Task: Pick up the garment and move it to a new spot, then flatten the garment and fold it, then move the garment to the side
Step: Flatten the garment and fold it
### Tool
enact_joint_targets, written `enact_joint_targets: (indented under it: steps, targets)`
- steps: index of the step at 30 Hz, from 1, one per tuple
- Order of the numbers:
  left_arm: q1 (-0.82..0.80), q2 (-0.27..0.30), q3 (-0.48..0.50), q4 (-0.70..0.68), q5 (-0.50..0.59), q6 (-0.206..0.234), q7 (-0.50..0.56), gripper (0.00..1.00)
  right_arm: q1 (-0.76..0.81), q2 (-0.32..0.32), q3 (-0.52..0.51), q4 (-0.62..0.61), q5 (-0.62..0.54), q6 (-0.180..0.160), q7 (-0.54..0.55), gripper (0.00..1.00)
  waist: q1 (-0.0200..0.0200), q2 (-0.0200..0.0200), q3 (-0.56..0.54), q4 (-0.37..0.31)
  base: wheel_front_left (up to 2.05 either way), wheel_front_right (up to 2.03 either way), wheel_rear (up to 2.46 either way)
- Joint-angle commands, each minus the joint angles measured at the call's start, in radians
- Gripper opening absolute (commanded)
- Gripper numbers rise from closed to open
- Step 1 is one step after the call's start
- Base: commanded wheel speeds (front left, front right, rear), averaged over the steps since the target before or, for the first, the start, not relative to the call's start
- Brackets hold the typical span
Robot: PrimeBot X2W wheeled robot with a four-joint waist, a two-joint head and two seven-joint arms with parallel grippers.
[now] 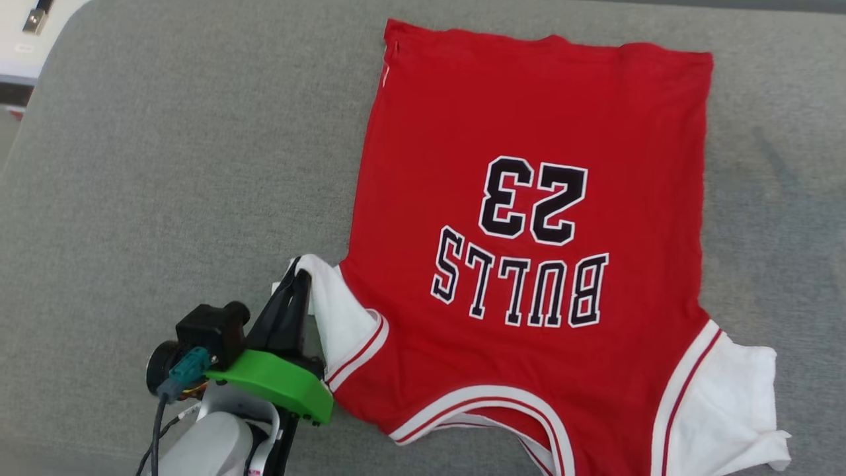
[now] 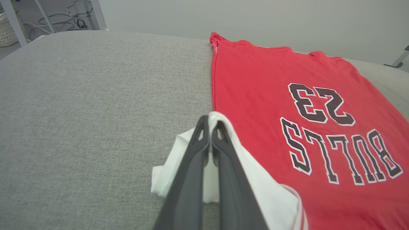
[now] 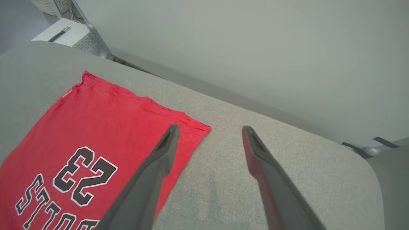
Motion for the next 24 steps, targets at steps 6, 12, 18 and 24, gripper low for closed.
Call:
enact_joint_targets:
  steps: [6,12,18,24]
  targets:
    - [-0.046,-0.093,0.046,-0.021,0.079,-0.033,-0.006,0.0,-0.191,0.043,0.066,0.155,-0.012,-0.001,0.343,1.0,-0.0001,0.0,0.216,0.149,0.0,0.0,0.0]
    - [-0.062,-0.176,0.085,-0.033,0.137,-0.076,-0.006,0.0,-0.283,0.071,0.089,0.247,-0.093,-0.001,0.459,1.0,-0.0001,0.0,0.299,0.195,0.0,0.0,0.0]
    - [-0.069,-0.245,0.127,-0.03,0.187,-0.123,-0.006,0.0,-0.277,0.078,0.123,0.303,-0.153,-0.001,0.487,1.0,-0.0001,0.0,0.364,0.226,0.0,0.0,0.0]
    - [-0.068,-0.292,0.168,-0.011,0.226,-0.166,-0.006,0.0,-0.208,0.051,0.131,0.325,-0.149,-0.001,0.5,1.0,-0.0001,0.0,0.38,0.239,0.0,0.0,0.0]
